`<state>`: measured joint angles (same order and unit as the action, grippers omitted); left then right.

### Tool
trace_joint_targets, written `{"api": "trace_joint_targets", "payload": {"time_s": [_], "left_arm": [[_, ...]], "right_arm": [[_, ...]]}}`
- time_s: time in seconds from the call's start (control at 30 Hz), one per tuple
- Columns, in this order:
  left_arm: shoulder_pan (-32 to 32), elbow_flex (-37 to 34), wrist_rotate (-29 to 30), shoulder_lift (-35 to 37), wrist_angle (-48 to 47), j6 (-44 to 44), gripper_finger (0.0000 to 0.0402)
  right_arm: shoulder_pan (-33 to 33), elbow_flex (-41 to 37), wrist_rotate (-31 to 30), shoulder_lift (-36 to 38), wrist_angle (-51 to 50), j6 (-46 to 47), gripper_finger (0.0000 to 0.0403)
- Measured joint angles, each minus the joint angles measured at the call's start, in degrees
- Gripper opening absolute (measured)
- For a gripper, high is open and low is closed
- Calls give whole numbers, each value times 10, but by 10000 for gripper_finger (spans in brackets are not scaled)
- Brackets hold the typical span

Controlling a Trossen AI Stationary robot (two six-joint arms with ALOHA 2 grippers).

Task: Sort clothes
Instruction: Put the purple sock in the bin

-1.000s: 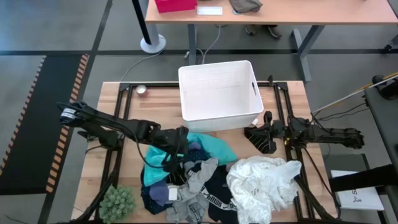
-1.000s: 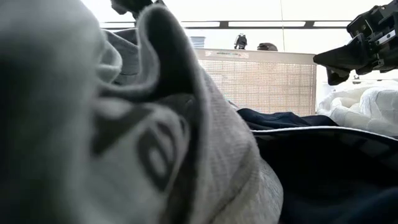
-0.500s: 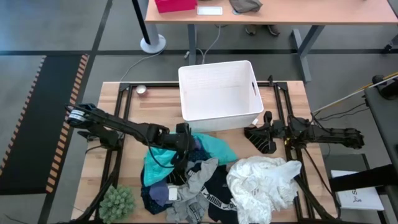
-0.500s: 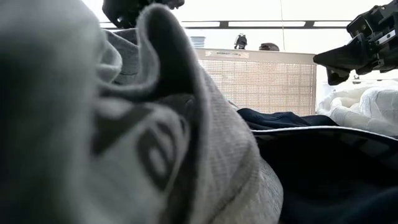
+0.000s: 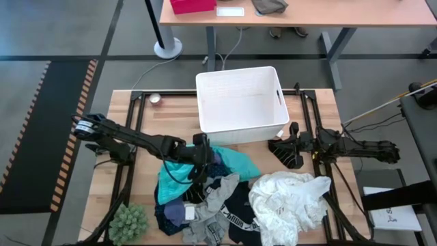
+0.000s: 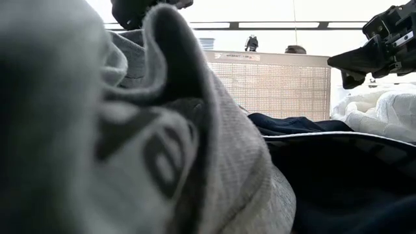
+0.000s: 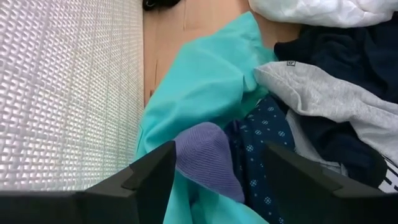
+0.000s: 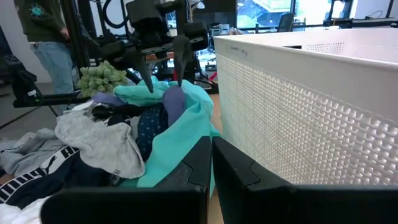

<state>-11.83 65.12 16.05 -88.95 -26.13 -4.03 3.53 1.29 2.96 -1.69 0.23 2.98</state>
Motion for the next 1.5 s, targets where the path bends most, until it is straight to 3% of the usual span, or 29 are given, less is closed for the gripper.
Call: {"api": "trace_joint_targets", "payload": {"time_s": [0.2,0.4,0.53,0.77,1.07,1.3,1.5], "left_arm": [[9,0,-19,-17,-2,-14,226],[9,0,-20,-27,1,-14,192],[9,0,-20,-28,0,-14,140],[9,1,-6,-28,0,-17,13],[6,65,-5,-13,-3,-4,5],[6,164,2,-10,-6,32,2],[6,258,50,-9,-11,89,1]], "right_arm": [[0,0,0,0,0,0,0],[0,0,0,0,0,0,0],[0,0,0,0,0,0,0],[0,0,0,0,0,0,0],[0,0,0,0,0,0,0],[0,0,0,0,0,0,0],[0,0,0,0,0,0,0]]}}
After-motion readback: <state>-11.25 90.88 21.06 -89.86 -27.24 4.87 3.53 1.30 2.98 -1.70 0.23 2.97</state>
